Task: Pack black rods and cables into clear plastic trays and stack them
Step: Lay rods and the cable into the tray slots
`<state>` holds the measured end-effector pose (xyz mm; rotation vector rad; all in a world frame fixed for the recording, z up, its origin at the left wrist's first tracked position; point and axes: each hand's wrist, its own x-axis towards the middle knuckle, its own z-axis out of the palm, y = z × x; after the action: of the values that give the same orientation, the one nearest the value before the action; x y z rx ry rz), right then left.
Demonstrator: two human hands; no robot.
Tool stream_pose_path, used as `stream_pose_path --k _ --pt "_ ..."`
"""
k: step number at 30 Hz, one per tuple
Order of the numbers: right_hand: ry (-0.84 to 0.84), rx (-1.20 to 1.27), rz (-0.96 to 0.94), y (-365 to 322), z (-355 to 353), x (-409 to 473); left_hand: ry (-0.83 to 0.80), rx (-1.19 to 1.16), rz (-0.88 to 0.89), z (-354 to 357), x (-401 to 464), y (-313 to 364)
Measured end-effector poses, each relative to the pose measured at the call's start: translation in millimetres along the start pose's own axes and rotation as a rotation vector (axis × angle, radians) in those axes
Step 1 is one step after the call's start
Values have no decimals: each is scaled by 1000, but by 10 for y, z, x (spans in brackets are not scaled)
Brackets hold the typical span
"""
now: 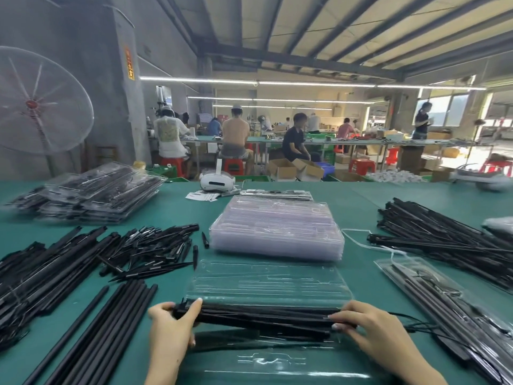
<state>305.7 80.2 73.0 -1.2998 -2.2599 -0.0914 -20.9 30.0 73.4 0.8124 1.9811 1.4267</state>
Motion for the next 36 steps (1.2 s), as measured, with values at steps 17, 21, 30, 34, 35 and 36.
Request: stream_pose_path --k 17,21,30,34,35,36 --pt "44 -32 -24 181 204 -27 -198 839 499 64 203 -157" --pt "153 -13 -109 158 169 -20 -251 773 497 60 175 -208" --pt "76 22 -320 -35 204 21 -325 1195 646 39 133 -184" --pt "21 59 -369 -84 185 29 -299 1133 615 63 117 -198" --pt "14 71 -371 -90 184 27 -285 1076 586 74 111 -197" --pt "8 82 -368 -97 180 26 -270 1003 555 87 106 -191"
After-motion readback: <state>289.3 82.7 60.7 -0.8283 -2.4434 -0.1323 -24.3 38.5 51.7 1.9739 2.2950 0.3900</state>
